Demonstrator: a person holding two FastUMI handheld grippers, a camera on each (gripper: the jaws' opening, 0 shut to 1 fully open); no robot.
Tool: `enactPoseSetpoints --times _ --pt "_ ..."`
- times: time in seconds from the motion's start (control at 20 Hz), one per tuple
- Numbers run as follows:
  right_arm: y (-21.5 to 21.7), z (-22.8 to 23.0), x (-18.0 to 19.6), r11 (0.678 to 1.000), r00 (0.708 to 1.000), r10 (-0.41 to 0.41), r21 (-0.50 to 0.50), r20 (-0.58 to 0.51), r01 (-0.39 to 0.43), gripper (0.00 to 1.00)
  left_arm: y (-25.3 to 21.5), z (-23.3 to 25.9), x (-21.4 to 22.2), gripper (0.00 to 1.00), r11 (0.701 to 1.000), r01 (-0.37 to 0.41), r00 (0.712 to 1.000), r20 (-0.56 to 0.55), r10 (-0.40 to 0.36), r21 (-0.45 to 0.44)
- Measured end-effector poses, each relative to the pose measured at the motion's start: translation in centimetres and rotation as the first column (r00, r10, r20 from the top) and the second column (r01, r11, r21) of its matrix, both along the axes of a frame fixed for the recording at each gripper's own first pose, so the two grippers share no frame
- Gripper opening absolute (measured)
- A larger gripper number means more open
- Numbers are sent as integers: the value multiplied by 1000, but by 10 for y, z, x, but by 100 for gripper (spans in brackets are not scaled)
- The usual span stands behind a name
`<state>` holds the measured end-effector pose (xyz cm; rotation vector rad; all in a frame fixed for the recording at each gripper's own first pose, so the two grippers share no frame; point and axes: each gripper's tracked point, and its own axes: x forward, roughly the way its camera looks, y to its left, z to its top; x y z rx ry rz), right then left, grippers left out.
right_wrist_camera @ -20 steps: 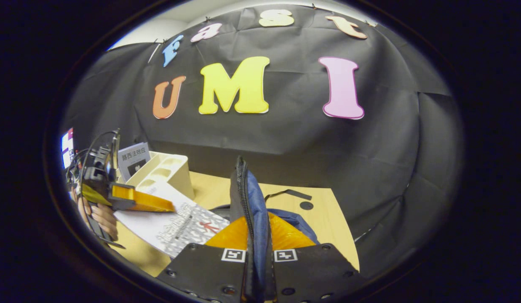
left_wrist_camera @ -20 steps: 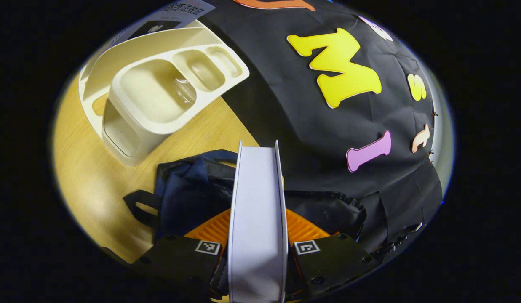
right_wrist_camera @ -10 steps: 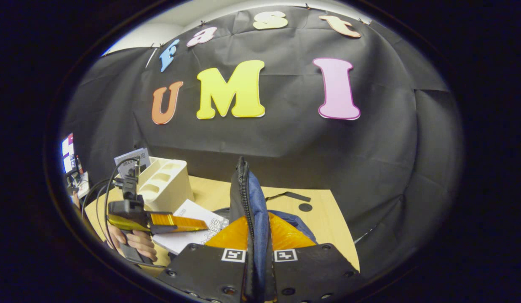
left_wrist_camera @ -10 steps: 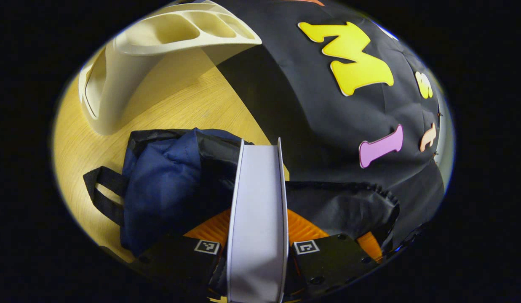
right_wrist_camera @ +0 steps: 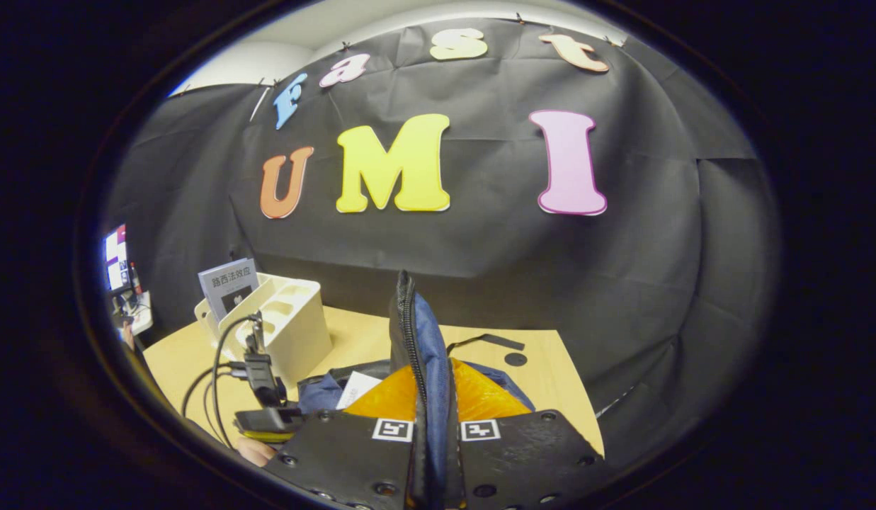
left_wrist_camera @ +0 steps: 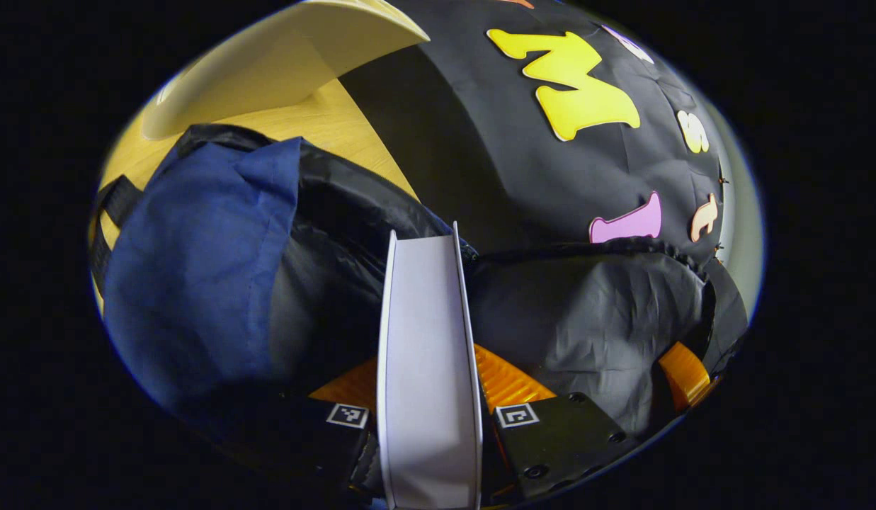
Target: Open the schoolbag, grab two books from the bookshelf and put them into the schoolbag.
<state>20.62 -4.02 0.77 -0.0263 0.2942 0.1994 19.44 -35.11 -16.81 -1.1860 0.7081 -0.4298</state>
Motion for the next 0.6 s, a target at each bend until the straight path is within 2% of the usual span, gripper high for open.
enactPoseSetpoints --times 0.05,0.1,0.15,0.2,0.25,0.3,0.35,0.45,0.55,0.6 --pt "2 0 1 1000 1000 4 -2 2 -4 10 -3 -2 1 56 1000 -10 1000 2 10 -4" --pt "3 0 0 1000 1000 5 -7 1 -5 10 -5 -3 1 51 1000 -22 1000 7 22 -8" --pt "4 0 1 1000 1000 5 -9 3 -5 10 -8 -6 1 57 1000 -23 1000 7 23 -8" --pt "4 0 2 1000 1000 4 -8 2 -4 10 -10 -9 0 52 1000 -24 1000 6 24 -11" --pt "4 0 2 1000 1000 3 -6 2 -3 10 -12 -14 -2 53 1000 -13 1000 -4 13 7" --pt "4 -3 2 1000 1000 3 -4 -2 -3 10 -17 -21 -3 55 999 8 1000 -15 -8 38" --pt "3 -4 2 1000 1000 3 -5 -6 -3 10 -19 -21 -6 69 999 32 999 -11 -32 41" --pt "0 -5 1 1000 1000 -9 -9 -5 8 10 -19 -22 -9 70 991 96 995 -36 -93 97" --pt "-2 -4 0 1000 1000 -11 -8 -6 11 10 -14 -26 -15 78 970 166 986 -44 -161 178" --pt "-2 -6 -1 1000 1000 -11 -8 -11 11 10 -13 -27 -15 70 961 192 981 -52 -185 197"
